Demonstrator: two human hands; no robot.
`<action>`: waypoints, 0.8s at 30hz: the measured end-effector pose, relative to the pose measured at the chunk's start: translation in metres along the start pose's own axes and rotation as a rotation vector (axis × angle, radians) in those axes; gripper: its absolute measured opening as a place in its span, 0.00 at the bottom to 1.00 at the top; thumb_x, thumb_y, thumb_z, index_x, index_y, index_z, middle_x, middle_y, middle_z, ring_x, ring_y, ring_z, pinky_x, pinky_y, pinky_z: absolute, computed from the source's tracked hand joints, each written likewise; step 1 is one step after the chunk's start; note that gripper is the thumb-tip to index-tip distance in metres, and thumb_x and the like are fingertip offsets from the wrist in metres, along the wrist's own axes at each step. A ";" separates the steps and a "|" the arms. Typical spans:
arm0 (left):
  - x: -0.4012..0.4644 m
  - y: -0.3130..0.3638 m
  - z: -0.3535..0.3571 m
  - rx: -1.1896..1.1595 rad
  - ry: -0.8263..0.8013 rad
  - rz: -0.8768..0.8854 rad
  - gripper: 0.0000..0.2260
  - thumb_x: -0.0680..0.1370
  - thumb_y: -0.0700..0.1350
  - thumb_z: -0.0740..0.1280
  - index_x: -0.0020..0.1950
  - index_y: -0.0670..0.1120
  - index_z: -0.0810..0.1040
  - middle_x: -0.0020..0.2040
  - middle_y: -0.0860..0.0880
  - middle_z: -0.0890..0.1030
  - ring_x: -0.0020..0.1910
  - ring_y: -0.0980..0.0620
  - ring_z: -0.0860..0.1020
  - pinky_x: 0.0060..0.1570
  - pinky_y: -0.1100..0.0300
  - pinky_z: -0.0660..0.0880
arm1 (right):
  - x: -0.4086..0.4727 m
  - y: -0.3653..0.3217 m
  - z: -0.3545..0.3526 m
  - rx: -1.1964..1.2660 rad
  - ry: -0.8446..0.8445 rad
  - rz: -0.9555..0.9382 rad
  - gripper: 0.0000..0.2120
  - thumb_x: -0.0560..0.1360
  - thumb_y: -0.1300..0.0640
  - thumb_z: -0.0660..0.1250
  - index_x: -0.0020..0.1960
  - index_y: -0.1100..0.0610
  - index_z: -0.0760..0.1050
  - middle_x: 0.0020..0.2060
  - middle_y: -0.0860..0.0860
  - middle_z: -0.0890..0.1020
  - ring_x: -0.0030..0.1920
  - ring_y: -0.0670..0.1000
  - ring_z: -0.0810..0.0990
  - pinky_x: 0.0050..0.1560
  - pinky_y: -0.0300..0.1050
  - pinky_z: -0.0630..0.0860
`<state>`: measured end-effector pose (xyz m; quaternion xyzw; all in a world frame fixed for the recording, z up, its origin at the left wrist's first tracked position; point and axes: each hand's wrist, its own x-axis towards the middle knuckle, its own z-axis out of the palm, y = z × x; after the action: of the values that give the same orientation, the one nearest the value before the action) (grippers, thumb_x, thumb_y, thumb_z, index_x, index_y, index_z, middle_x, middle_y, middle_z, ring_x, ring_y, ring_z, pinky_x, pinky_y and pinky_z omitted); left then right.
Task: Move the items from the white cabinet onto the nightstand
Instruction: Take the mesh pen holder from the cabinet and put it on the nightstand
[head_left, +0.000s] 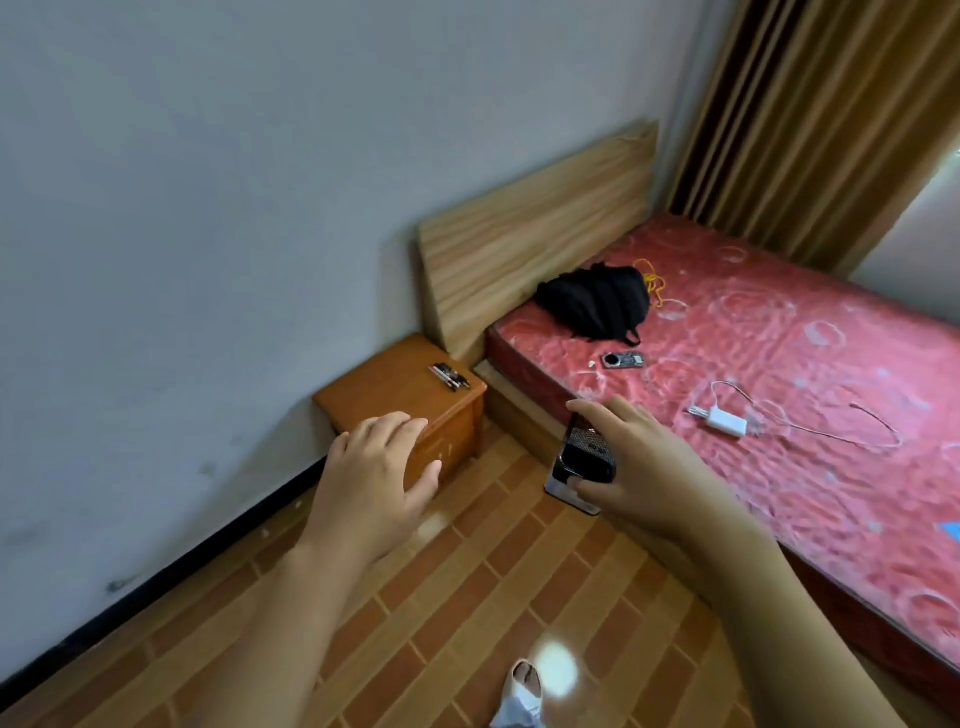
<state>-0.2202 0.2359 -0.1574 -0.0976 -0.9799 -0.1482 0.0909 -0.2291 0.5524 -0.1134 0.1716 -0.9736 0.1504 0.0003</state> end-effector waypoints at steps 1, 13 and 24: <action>0.013 -0.002 0.002 0.009 -0.001 -0.007 0.27 0.80 0.62 0.55 0.72 0.48 0.76 0.69 0.49 0.77 0.68 0.47 0.73 0.66 0.43 0.74 | 0.014 0.007 0.001 0.006 -0.005 -0.008 0.40 0.71 0.41 0.70 0.79 0.44 0.59 0.63 0.41 0.69 0.64 0.47 0.71 0.51 0.44 0.77; 0.146 -0.013 0.043 0.106 0.004 -0.012 0.24 0.80 0.58 0.60 0.69 0.45 0.78 0.67 0.46 0.78 0.66 0.44 0.75 0.65 0.42 0.74 | 0.144 0.101 0.023 0.063 -0.059 0.006 0.39 0.72 0.45 0.72 0.79 0.46 0.60 0.58 0.41 0.68 0.61 0.49 0.71 0.48 0.44 0.76; 0.216 -0.107 0.055 0.101 0.009 -0.145 0.24 0.81 0.58 0.60 0.71 0.46 0.77 0.69 0.47 0.77 0.67 0.46 0.74 0.66 0.46 0.73 | 0.289 0.078 0.056 0.085 -0.150 -0.074 0.40 0.72 0.44 0.74 0.79 0.44 0.59 0.58 0.39 0.67 0.61 0.47 0.70 0.49 0.44 0.74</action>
<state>-0.4600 0.1885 -0.1934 -0.0208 -0.9902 -0.1052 0.0893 -0.5241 0.5097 -0.1744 0.2180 -0.9567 0.1780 -0.0741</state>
